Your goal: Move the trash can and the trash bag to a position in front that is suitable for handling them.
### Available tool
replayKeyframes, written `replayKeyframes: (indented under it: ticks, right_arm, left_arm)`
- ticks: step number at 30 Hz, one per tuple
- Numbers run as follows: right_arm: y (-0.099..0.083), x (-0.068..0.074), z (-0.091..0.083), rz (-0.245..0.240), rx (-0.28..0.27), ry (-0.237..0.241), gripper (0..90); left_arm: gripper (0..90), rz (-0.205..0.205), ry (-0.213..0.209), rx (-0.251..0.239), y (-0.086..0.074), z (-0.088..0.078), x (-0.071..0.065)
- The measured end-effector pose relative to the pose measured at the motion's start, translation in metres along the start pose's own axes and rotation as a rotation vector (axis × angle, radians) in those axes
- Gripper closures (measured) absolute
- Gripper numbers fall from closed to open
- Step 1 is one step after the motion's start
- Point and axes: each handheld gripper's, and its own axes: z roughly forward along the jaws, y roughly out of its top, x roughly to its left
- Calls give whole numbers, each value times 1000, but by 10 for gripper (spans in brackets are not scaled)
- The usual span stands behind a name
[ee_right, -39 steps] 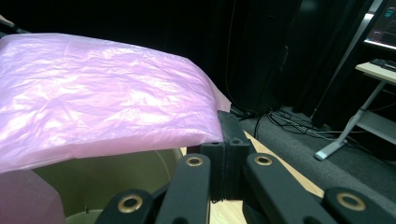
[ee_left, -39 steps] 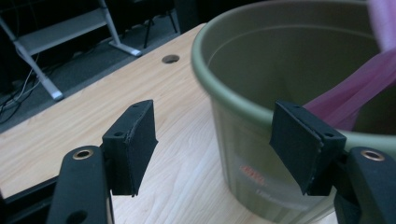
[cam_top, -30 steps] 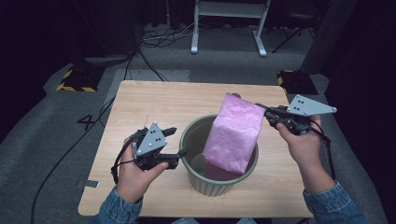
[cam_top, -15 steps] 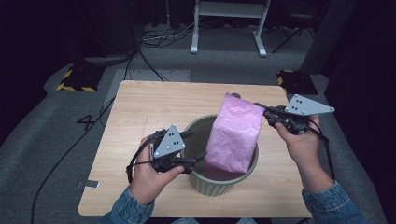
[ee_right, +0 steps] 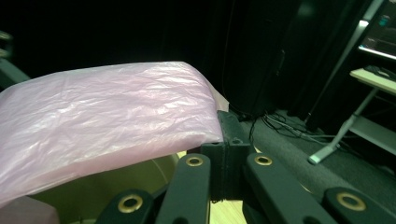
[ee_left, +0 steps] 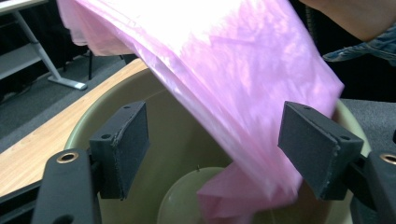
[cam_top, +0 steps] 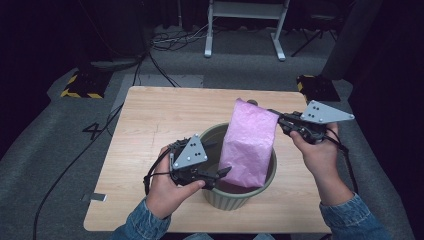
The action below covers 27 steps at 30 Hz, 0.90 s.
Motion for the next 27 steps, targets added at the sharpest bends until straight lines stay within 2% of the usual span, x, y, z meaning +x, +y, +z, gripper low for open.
replayKeyframes:
  ticks: [6,10,11,12,14,16,18,19,21,23,24,26,27]
  right_arm:
    - [5,10,3,6,-32,49,900]
    - [7,20,4,7,-46,92,900]
    - [7,21,5,6,-50,99,900]
    - [8,24,4,6,-54,111,900]
    - [9,27,4,13,-62,127,900]
    - [9,30,2,19,-72,144,900]
    - [10,32,0,21,-79,153,900]
    - [10,33,0,20,-84,157,900]
    - [11,35,-3,22,-92,166,900]
    - [11,38,-5,12,-98,177,900]
    - [11,40,-6,-1,-97,177,900]
    - [10,44,-8,-19,-90,183,900]
    - [9,45,-8,-25,-87,185,900]
  left_arm:
    - [242,-16,19,0,0,3,4]
    - [272,-7,51,26,0,6,4]
    - [333,-6,43,36,-1,5,4]
    - [443,-4,37,38,-1,5,3]
    - [572,8,33,60,-1,6,3]
    - [760,18,25,92,-2,6,2]
    - [876,22,9,107,-2,7,2]
    - [893,26,12,118,-2,7,1]
    - [900,33,21,136,-2,7,0]
    - [896,21,21,138,-3,7,1]
    - [817,15,26,133,-3,7,2]
    - [538,12,58,104,-4,5,3]
    - [481,7,61,91,-3,3,3]
